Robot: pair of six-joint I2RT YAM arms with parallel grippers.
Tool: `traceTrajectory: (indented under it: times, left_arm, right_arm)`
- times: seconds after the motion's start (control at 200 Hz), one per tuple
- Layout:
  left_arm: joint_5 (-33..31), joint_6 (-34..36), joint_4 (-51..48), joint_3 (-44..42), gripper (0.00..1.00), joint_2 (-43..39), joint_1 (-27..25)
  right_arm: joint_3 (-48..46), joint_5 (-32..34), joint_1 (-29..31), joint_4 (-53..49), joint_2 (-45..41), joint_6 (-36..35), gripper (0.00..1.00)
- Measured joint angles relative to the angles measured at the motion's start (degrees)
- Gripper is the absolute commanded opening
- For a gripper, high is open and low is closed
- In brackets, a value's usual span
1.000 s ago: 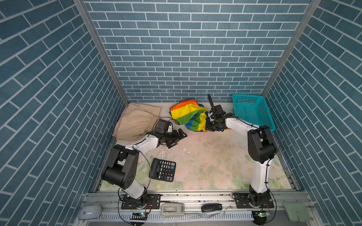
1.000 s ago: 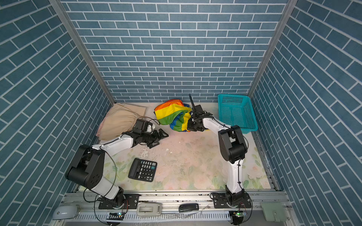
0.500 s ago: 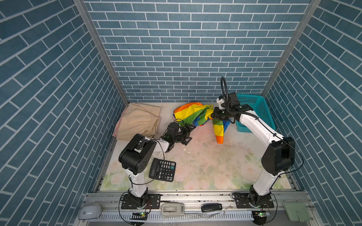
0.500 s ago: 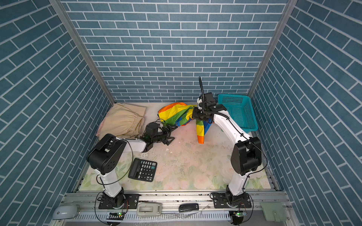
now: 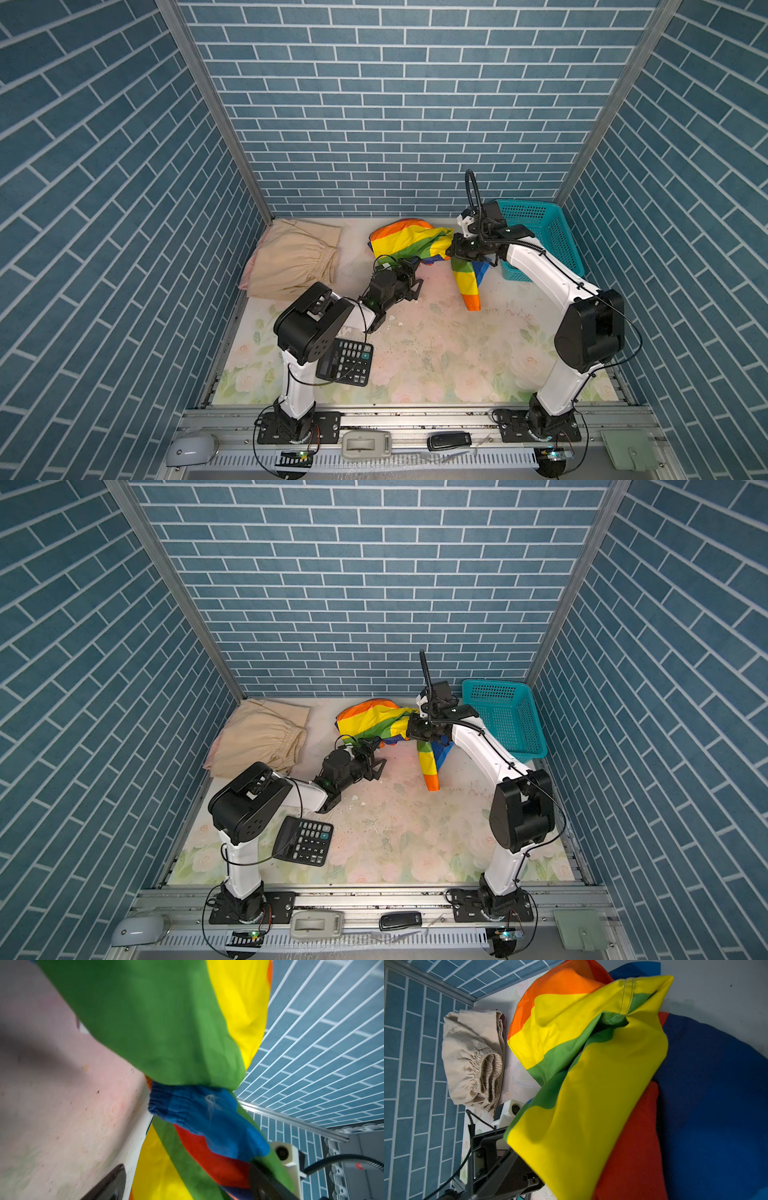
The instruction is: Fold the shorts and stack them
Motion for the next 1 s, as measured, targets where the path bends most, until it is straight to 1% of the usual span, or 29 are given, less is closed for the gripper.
traceTrajectory:
  times: [0.175, 0.3, 0.395, 0.56, 0.685, 0.855, 0.995]
  left_arm:
    - [-7.4, -1.7, 2.4, -0.1, 0.93, 0.0, -1.6]
    - [-11.1, -3.0, 3.5, 0.0, 0.88, 0.0, -2.6]
    - [-13.4, -4.4, 5.6, -0.1, 0.87, 0.2, -3.0]
    - [-16.5, -5.5, 9.0, -2.0, 0.91, 0.2, -3.4]
    - [-18.8, -6.3, 10.0, -3.9, 0.92, 0.4, -4.6]
    - [-21.1, -7.5, 13.2, -3.5, 0.92, 3.1, -6.8]
    - [-22.5, -8.3, 13.9, -1.8, 0.90, 6.2, -7.4]
  right_arm:
    - [-0.6, -0.5, 0.0, 0.4, 0.0, 0.0, 0.00]
    - [-0.8, -0.5, 0.0, 0.7, 0.0, 0.0, 0.00]
    - [-0.8, -0.6, 0.0, 1.1, 0.0, 0.0, 0.00]
    - [-1.4, -0.7, -0.1, 1.4, 0.0, 0.0, 0.00]
    - [-1.8, -0.8, -0.4, 1.4, 0.0, 0.0, 0.00]
    - [-1.8, -1.1, -0.5, 1.7, 0.0, 0.0, 0.00]
    - [-1.9, -1.2, -0.5, 1.9, 0.0, 0.0, 0.00]
